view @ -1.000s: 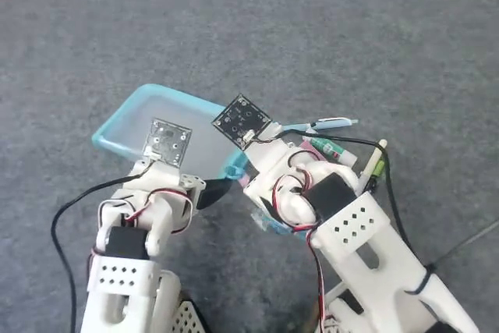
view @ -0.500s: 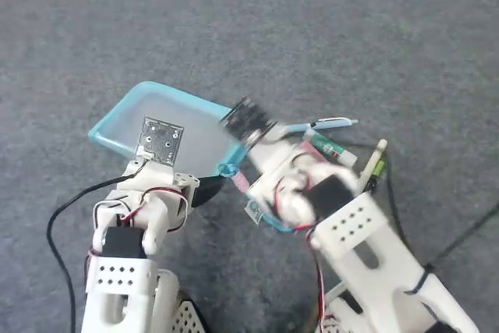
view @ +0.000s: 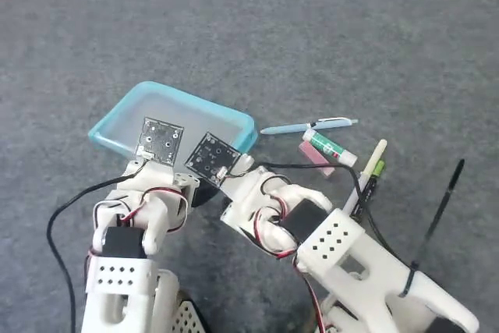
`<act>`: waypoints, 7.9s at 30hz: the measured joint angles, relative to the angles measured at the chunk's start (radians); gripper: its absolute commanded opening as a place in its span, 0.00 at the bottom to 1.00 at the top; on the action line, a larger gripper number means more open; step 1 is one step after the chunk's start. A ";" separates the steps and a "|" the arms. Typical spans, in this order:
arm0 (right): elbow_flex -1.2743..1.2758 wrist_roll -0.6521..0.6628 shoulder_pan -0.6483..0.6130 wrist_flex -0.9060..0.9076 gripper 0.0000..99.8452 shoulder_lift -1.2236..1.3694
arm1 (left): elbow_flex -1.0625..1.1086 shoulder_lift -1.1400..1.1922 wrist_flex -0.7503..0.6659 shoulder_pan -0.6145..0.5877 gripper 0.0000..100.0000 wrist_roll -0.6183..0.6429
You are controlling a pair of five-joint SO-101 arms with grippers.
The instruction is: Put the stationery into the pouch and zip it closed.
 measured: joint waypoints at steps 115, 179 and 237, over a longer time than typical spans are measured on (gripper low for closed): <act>-0.292 0.055 0.256 0.334 0.01 0.097 | 0.009 -0.107 -0.017 -0.069 0.41 -0.029; -0.321 0.167 0.351 0.416 0.01 0.097 | 0.072 -0.110 -0.046 -0.061 0.44 -0.098; -0.368 0.057 0.153 0.500 0.01 0.071 | 0.074 -0.066 -0.114 0.014 0.44 -0.087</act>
